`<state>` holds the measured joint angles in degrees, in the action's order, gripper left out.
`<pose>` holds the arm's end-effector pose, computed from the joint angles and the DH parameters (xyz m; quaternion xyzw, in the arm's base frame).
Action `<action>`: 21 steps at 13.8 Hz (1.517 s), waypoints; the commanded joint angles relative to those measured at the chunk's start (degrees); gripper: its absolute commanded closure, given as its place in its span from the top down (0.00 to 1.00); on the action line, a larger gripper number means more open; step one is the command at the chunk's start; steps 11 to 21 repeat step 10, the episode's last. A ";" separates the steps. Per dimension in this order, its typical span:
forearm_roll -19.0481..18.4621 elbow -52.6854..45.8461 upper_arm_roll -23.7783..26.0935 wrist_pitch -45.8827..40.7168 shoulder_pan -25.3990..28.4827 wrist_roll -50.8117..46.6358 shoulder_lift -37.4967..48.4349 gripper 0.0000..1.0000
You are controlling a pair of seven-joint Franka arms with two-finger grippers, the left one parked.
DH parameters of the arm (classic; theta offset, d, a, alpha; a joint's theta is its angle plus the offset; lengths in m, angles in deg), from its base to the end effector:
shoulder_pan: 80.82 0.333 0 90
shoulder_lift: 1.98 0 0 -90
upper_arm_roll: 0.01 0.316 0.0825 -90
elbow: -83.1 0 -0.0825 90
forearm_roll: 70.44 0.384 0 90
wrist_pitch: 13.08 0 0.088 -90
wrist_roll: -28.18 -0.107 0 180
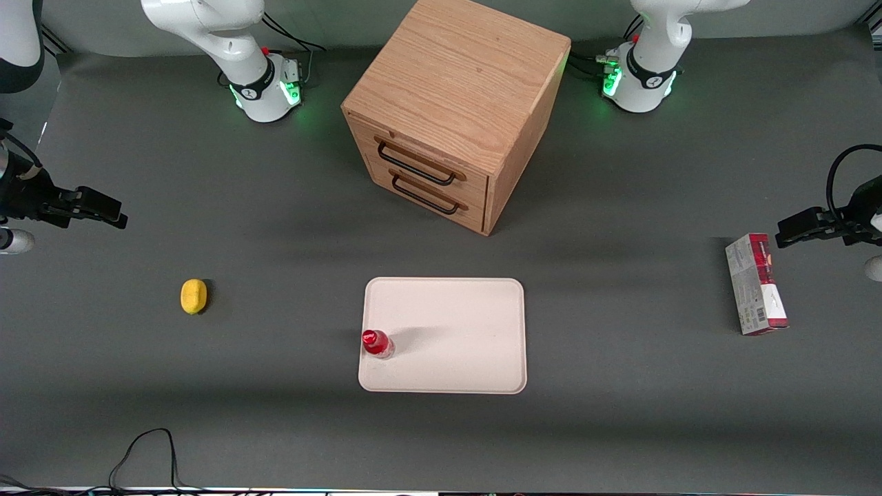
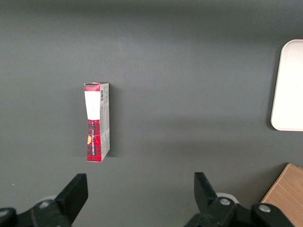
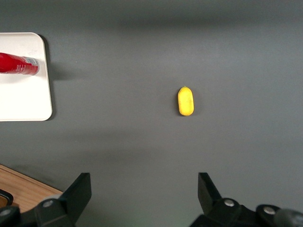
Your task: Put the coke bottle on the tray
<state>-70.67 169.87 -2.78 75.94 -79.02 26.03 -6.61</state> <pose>0.5770 -0.0091 0.6039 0.9994 -0.0272 -0.0207 0.0042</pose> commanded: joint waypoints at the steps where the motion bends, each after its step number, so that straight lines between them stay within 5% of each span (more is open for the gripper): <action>1: 0.93 0.60 -1.10 0.81 0.66 0.57 0.59 1.00; 21: 0.93 0.51 -0.75 0.45 0.30 0.13 0.50 1.00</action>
